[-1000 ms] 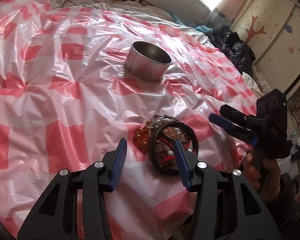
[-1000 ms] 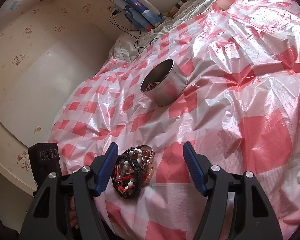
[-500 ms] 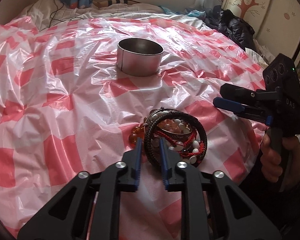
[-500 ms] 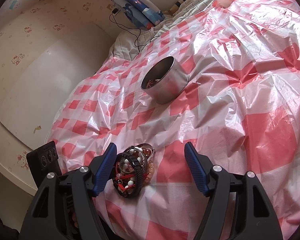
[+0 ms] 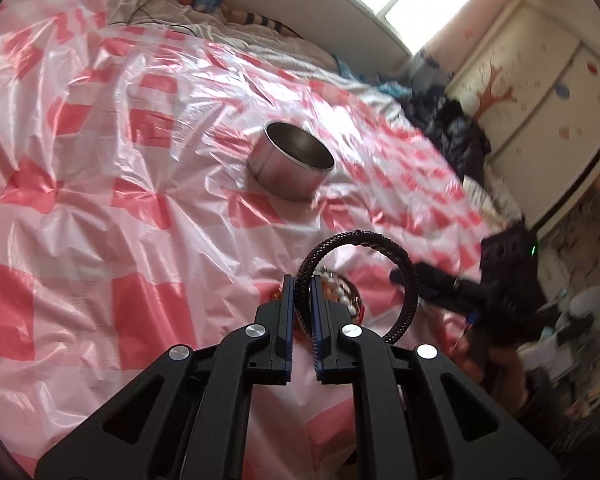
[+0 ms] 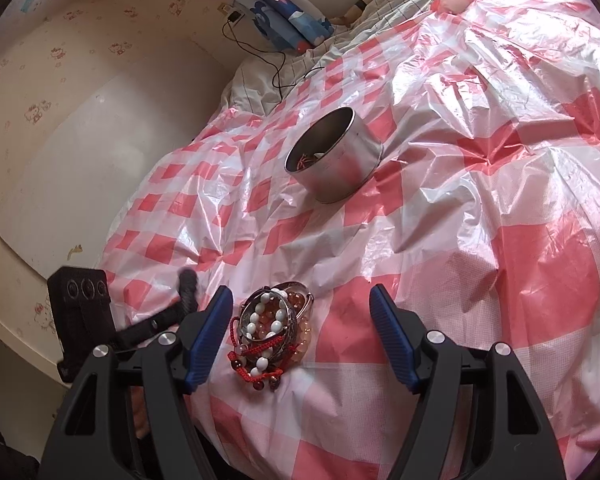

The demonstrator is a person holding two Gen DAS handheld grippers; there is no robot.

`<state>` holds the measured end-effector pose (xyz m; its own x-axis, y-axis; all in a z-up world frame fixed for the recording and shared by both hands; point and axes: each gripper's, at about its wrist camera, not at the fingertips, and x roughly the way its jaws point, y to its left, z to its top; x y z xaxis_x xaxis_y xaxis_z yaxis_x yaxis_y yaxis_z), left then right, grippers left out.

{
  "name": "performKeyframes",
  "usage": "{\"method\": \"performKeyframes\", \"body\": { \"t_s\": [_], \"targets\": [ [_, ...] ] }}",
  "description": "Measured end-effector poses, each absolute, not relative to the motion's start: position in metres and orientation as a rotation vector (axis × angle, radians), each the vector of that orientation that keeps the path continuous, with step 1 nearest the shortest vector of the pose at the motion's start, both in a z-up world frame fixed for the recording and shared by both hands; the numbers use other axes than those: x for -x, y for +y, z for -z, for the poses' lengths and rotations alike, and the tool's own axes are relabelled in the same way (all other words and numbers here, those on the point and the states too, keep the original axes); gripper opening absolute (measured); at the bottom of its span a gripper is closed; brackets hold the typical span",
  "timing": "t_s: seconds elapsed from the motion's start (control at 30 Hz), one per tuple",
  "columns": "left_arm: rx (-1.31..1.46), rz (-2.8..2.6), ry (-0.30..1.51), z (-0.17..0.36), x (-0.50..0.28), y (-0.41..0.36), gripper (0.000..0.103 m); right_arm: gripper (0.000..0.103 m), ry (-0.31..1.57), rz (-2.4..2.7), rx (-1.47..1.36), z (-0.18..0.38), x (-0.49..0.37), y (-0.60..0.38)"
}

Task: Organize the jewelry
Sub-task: 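Lift the black bracelet with the left gripper while the right gripper grasps a red string bracelet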

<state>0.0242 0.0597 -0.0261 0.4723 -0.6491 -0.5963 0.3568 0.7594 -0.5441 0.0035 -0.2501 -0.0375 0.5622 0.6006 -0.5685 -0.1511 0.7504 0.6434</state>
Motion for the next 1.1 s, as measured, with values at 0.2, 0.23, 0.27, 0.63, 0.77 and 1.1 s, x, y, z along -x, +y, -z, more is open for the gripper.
{"method": "performKeyframes", "body": {
  "t_s": [0.2,0.23,0.27,0.63,0.77,1.1],
  "targets": [
    [0.434,0.578,0.836,0.021,-0.027,0.076,0.007,0.068,0.873,-0.513,-0.410,0.030,-0.001,-0.222],
    [0.441,0.568,0.832,0.021,-0.027,0.077,0.007,0.068,0.868,-0.520,-0.373,0.028,0.000,-0.216],
    [0.453,0.561,0.828,0.020,-0.028,0.079,0.007,0.068,0.863,-0.531,-0.331,0.025,0.001,-0.209],
    [0.479,0.530,0.824,0.022,-0.030,0.091,0.007,0.068,0.822,-0.624,-0.016,0.021,0.032,-0.149],
    [0.473,0.534,0.822,0.021,-0.030,0.089,0.007,0.061,0.809,-0.658,0.018,0.022,0.038,-0.141],
    [0.477,0.532,0.821,0.021,-0.030,0.089,0.007,0.009,0.860,-0.602,0.130,0.038,0.035,-0.132]
  ]
}}
